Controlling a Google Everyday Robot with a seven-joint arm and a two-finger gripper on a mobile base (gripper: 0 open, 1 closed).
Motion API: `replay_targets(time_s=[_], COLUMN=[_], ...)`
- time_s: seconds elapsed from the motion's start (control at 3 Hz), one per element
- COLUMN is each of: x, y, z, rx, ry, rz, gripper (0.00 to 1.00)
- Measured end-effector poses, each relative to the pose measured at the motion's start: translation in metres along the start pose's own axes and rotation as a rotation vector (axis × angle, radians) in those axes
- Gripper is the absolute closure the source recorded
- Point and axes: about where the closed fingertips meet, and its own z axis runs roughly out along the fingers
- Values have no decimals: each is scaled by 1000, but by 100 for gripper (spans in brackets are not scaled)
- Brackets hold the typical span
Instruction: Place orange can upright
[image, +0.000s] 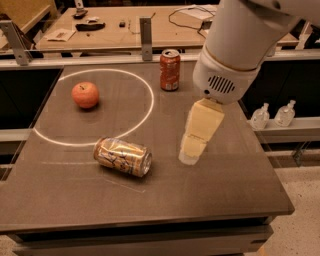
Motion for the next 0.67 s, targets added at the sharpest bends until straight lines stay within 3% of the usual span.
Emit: replay_targets(time_s=[0.33,0.67], x=[2,-17], y=[-4,16], z=[-1,0], rx=[4,-22], ry=[10,3], rz=[25,-26], gripper=[0,0])
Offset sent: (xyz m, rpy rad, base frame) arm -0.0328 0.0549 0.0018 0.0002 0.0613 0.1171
